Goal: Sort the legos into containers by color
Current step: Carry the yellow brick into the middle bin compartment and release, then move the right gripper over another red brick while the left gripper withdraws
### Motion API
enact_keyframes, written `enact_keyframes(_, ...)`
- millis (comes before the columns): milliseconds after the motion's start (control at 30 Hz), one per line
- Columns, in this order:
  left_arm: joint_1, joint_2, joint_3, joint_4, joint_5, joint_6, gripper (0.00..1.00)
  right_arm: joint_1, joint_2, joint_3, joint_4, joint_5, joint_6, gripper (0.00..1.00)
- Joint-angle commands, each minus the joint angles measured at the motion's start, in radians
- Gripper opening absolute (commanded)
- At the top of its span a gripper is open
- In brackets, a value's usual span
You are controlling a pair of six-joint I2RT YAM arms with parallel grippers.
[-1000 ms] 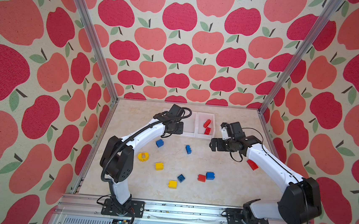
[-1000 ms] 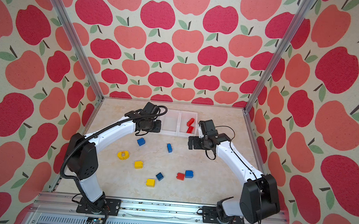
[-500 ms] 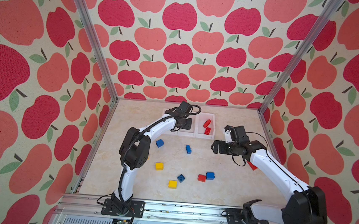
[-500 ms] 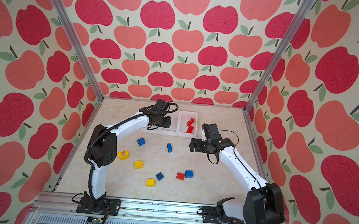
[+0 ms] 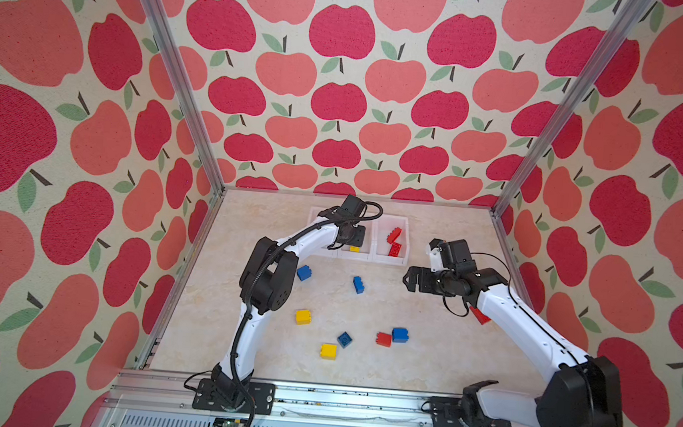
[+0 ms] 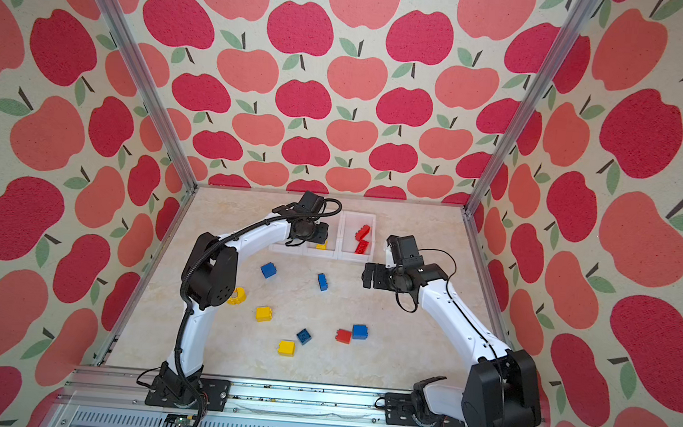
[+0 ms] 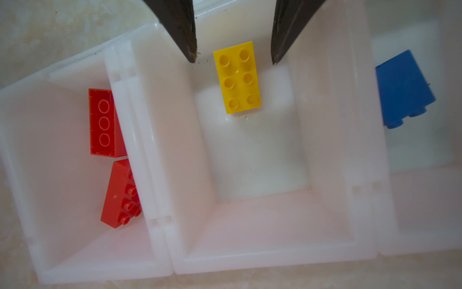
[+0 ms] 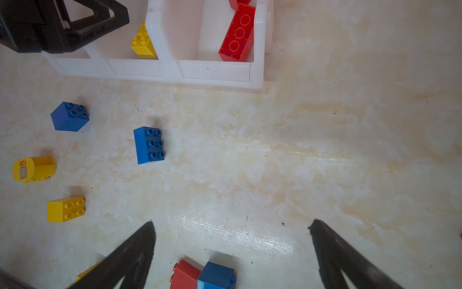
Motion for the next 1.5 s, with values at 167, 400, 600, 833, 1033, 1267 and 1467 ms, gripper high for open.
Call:
enact_keyframes(167,-0.001,-0.006,0.028,0.031,-0.014,0.013,0.57,-0.011,-0.020,-0.004,-0.002,-0.017,0.016,0.99)
enact_keyframes(400,-0.002,-0.054,-0.009,0.049,-0.005,0.010,0.58,-0.017,-0.021,-0.004,-0.017,-0.008,0.019,0.99)
enact_keyframes(600,-0.004,-0.114,-0.075,0.072,0.021,-0.009,0.60,-0.034,-0.020,-0.004,-0.042,0.001,0.037,0.99)
enact_keyframes(833,0.007,-0.251,-0.239,0.141,0.055,-0.058,0.66,-0.094,-0.026,-0.007,-0.114,0.029,0.055,0.99)
enact_keyframes(1033,0.033,-0.375,-0.379,0.185,0.089,-0.089,0.71,-0.181,-0.048,-0.030,-0.182,0.044,0.065,0.99)
enact_keyframes(1267,0.070,-0.496,-0.536,0.220,0.124,-0.109,0.77,-0.337,-0.067,-0.059,-0.245,0.046,0.076,0.99)
enact_keyframes(1467,0.115,-0.588,-0.657,0.254,0.159,-0.131,0.81,-0.485,-0.055,-0.082,-0.248,0.022,0.096,0.99)
